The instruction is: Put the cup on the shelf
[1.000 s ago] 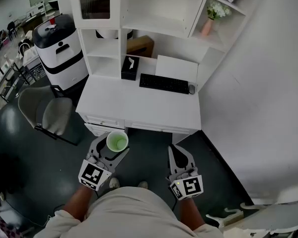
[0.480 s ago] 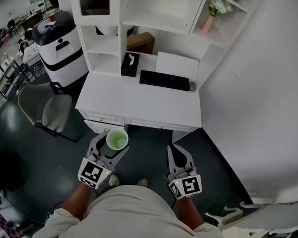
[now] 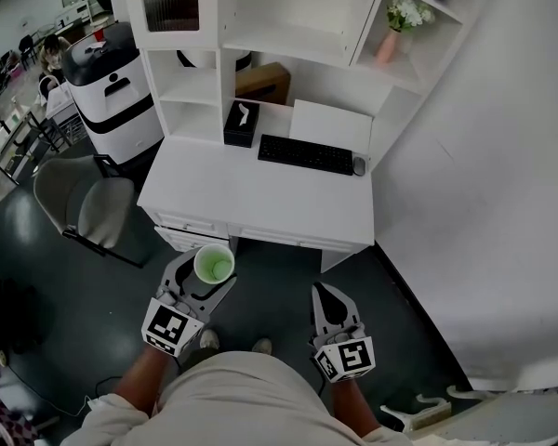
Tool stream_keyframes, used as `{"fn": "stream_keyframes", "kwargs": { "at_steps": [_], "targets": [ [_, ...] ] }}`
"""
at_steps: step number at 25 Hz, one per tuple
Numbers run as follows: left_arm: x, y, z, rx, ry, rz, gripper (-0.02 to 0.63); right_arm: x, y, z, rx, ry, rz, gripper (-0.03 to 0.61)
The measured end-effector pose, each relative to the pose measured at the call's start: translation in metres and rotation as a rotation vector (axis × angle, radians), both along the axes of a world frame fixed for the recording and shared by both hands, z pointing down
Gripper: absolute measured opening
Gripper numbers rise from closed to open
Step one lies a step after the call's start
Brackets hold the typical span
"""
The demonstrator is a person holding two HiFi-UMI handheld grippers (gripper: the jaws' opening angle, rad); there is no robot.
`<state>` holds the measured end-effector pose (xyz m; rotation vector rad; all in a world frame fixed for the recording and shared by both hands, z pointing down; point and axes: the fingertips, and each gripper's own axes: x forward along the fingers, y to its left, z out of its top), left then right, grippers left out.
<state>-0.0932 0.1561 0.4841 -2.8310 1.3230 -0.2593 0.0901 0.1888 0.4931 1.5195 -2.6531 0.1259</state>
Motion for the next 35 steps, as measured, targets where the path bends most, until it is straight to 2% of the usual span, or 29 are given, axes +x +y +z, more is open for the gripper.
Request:
{"fn": "stream_keyframes", "kwargs": {
  "at_steps": [9,16,23,35],
  "targets": [
    [0.017,-0.003,0.001,-0.01,0.004,-0.067,0.296,0.026,-0.005,0.01,-0.008,0.008,-0.051,0.005],
    [0.02,-0.034,0.007,-0.01,0.008,-0.071,0.296,0.03,-0.033,0.012,-0.013,0.023,-0.057,0.005],
    [0.015,-0.094,0.02,-0.007,0.015,-0.034,0.296,0.02,-0.087,0.019,-0.017,0.043,-0.031,0.005],
    [-0.015,-0.235,0.013,-0.002,0.036,0.056,0.295,-0.028,-0.228,0.006,-0.016,0.084,0.008,0.005]
  ]
}}
